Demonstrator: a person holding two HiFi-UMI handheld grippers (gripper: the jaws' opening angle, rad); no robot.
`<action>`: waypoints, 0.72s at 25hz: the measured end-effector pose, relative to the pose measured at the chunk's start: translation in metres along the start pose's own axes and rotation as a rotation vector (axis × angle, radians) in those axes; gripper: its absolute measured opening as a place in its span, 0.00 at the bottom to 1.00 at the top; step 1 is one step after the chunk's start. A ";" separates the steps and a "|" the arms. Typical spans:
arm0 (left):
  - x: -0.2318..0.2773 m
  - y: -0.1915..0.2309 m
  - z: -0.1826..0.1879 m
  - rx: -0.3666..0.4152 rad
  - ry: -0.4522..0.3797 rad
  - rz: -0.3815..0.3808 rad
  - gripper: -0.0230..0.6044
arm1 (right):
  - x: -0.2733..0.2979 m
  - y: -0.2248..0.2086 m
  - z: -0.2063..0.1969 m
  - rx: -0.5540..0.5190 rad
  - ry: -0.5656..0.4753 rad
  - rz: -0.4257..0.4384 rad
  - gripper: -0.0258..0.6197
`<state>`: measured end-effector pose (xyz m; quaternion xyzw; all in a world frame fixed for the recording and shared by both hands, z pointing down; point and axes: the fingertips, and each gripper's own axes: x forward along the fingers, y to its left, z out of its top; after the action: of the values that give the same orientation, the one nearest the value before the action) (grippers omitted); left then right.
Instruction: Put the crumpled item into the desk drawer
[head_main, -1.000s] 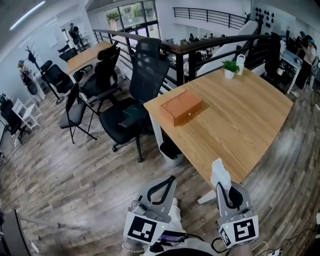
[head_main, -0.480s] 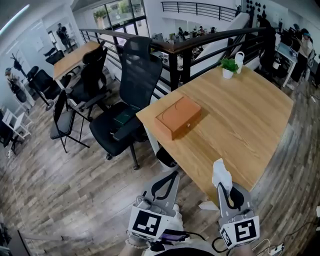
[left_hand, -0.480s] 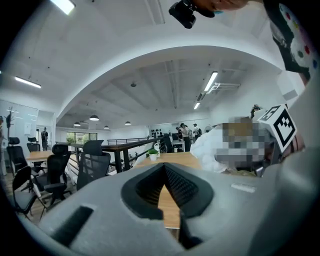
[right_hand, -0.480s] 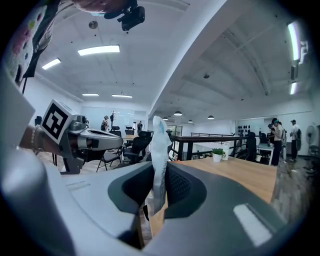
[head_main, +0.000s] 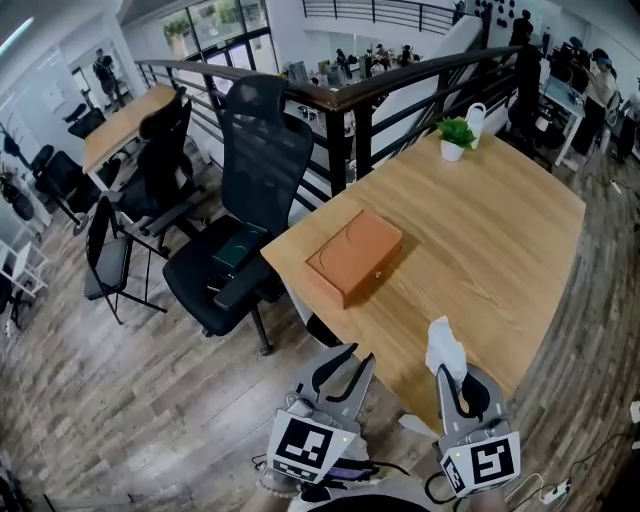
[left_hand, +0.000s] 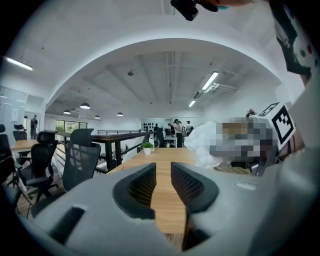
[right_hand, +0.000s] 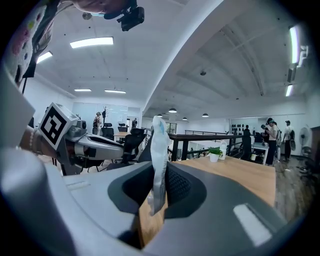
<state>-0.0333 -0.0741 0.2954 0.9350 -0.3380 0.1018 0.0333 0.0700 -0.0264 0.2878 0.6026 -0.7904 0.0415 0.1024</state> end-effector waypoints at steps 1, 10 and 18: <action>0.005 0.004 -0.002 -0.011 0.006 -0.007 0.18 | 0.006 -0.002 0.000 0.001 0.002 -0.005 0.14; 0.044 0.023 -0.018 -0.068 0.022 -0.035 0.22 | 0.041 -0.016 0.002 0.012 0.034 -0.043 0.14; 0.086 0.040 -0.031 -0.095 0.058 0.016 0.24 | 0.073 -0.030 -0.002 0.007 0.052 0.000 0.14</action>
<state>0.0003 -0.1545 0.3438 0.9263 -0.3487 0.1130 0.0869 0.0804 -0.1030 0.3034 0.6014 -0.7875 0.0599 0.1209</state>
